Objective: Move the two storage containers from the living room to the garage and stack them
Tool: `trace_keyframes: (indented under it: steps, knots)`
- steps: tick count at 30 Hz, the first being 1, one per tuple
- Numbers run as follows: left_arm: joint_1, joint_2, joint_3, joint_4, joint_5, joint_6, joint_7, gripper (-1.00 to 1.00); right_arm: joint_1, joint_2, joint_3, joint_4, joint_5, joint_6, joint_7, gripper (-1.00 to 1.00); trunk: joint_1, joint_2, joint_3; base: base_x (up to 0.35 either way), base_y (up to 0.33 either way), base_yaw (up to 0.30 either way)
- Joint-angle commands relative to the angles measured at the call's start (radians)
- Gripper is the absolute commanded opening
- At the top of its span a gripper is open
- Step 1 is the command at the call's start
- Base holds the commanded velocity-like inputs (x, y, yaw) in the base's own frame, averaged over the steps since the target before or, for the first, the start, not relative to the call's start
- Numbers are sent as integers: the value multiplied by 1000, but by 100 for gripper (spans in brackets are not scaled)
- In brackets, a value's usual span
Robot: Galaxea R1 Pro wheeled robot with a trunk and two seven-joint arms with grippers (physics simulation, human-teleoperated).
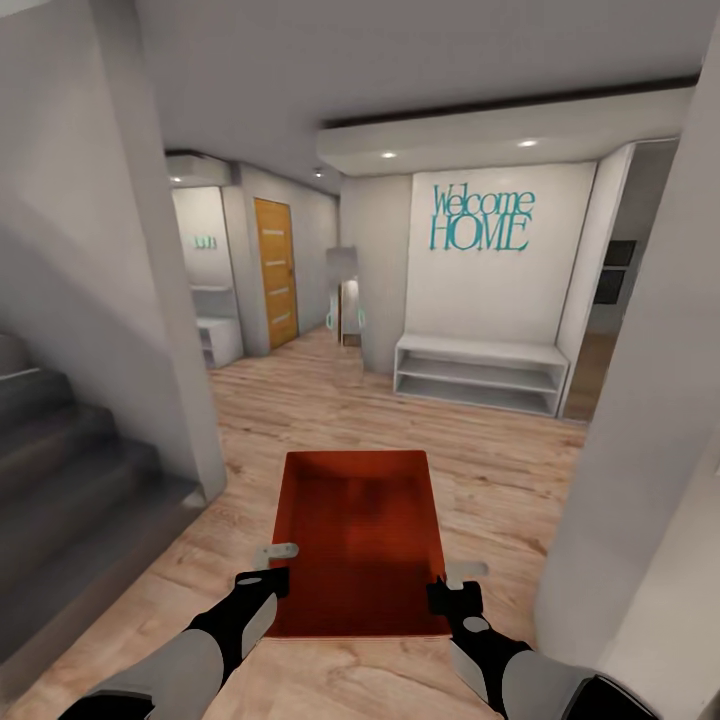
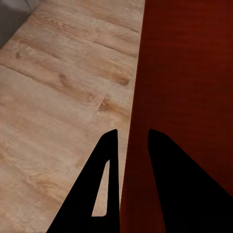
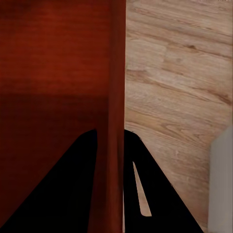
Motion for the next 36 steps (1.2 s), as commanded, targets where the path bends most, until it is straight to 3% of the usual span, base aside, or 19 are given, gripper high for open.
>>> trace_keyframes:
  steps: [1,36]
  knots:
    - [-1,18,36,-4,44,7,8,-100,0,-1,-23,-1,-1,-2,-3,-100,1,-1,-1,322,0,0]
    - [-1,19,36,-4,44,7,8,-100,0,-1,-23,-1,-1,-2,-2,-100,1,-1,-1,322,0,0]
